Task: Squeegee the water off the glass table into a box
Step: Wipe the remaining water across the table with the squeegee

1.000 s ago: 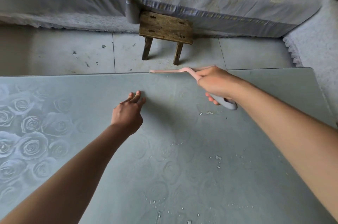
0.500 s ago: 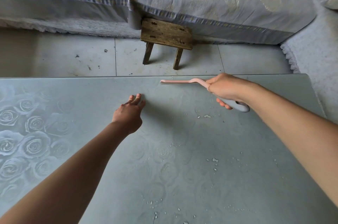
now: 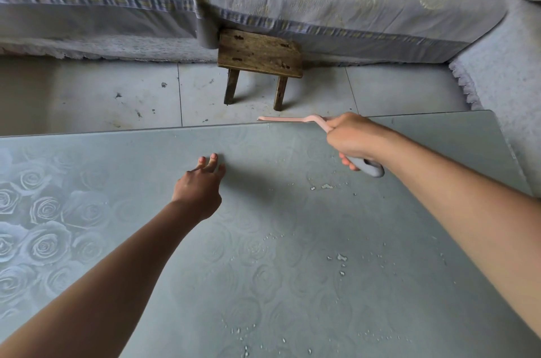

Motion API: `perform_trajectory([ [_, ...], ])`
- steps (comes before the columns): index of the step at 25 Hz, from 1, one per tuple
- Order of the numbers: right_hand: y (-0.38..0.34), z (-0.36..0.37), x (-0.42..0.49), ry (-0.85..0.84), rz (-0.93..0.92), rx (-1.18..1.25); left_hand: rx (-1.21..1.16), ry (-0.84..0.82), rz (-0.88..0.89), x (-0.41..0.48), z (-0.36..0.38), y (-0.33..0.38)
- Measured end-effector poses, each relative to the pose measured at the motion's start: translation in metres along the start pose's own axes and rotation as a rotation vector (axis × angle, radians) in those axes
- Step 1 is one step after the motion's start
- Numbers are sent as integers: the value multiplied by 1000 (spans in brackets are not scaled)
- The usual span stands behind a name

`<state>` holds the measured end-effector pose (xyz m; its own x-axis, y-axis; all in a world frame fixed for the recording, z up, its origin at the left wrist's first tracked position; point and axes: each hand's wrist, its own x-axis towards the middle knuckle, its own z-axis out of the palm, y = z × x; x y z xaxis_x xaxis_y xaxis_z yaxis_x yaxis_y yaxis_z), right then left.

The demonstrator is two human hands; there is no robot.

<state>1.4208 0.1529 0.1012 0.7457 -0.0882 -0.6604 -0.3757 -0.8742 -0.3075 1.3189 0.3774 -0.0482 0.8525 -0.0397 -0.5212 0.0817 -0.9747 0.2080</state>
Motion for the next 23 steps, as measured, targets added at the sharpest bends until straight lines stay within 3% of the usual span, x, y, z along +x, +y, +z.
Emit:
perform_trajectory([
  [5, 54, 20, -62, -129, -32, -243, 11, -6, -1, -1, -2, 1],
  [8, 75, 12, -82, -205, 19, -104, 31, -39, -16, -2, -6, 6],
  [11, 89, -17, -42, 56, 146, 95, 116, -55, -19, -1, -11, 11],
  [13, 99, -24, -24, 129, 283, 210, 194, -62, -15, 0, -12, 15],
  [17, 109, 26, -45, 120, 279, 192, 325, -75, -44, 6, -9, 24],
  [20, 108, 65, -95, -46, 208, 94, 365, -94, -69, 8, -11, 33],
  [23, 104, 41, -99, -117, 244, 263, 389, -97, -62, 4, -9, 33],
])
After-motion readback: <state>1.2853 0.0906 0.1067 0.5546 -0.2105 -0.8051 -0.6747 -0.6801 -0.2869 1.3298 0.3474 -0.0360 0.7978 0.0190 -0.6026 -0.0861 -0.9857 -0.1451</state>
